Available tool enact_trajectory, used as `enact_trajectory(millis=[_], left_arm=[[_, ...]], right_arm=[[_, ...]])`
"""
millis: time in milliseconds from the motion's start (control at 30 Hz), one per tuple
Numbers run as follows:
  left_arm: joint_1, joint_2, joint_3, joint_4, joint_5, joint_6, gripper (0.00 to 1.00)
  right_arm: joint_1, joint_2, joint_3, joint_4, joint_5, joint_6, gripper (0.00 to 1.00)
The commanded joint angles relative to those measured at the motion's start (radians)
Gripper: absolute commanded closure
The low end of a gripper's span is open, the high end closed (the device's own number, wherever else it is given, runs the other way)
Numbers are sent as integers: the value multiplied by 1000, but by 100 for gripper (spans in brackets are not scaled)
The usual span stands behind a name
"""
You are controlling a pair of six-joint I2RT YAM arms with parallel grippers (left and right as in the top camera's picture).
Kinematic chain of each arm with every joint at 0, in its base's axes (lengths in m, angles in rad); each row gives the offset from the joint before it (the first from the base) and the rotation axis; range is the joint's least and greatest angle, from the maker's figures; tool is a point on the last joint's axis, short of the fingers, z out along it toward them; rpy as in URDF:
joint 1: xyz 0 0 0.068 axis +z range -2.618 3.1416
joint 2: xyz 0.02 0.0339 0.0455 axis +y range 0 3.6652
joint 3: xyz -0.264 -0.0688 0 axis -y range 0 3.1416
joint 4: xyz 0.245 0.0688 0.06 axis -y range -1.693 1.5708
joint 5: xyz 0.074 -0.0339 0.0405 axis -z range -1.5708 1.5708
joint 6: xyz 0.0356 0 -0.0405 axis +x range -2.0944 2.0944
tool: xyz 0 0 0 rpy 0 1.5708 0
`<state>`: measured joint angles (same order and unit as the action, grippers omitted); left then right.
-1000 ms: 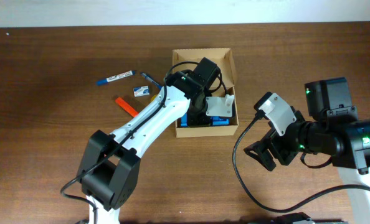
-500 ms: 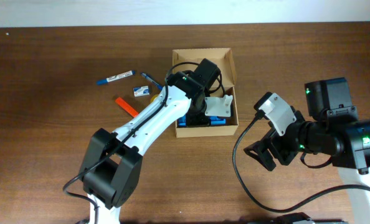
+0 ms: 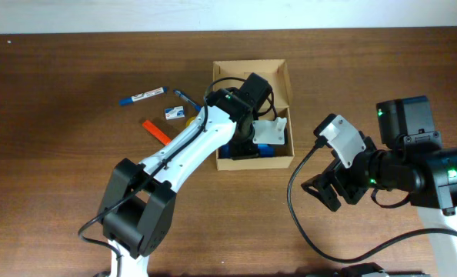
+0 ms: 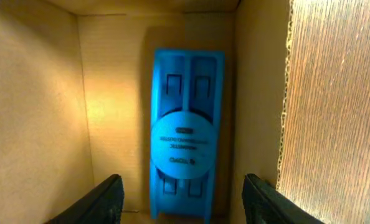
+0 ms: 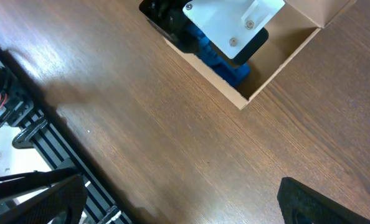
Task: Pack container
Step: 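Move the left gripper to the white staples box and grasp it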
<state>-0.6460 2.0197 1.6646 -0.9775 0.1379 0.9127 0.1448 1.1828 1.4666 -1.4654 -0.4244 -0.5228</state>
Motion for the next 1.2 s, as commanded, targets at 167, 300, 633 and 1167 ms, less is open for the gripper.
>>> enact_trajectory(millis=[167, 300, 633, 1167], left_arm=[[-3, 7, 19, -4, -5, -8, 39], [-3, -13, 66, -5, -43, -104, 39], [55, -143, 203, -87, -138, -168, 46], [468, -131, 201, -176, 34, -73, 44]], right_arm=[[-1, -3, -4, 0, -10, 8, 1], [-1, -3, -4, 0, -10, 8, 1], [-1, -3, -4, 0, -10, 8, 1], [-1, -3, -4, 0, -10, 8, 1]])
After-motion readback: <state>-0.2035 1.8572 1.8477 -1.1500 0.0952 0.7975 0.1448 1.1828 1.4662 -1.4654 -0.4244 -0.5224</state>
